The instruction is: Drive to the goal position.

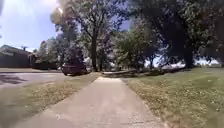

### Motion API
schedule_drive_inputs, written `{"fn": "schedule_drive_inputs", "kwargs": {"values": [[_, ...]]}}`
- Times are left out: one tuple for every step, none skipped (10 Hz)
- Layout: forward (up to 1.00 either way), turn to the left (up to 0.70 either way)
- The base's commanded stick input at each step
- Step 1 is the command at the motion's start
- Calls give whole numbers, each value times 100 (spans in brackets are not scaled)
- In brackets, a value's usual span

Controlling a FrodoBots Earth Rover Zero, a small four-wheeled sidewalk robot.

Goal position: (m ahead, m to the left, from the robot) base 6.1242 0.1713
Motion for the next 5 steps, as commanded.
{"fn": "schedule_drive_inputs", "kwargs": {"values": [[85, 0], [85, 0], [85, 0], [85, 0], [85, 0]]}}
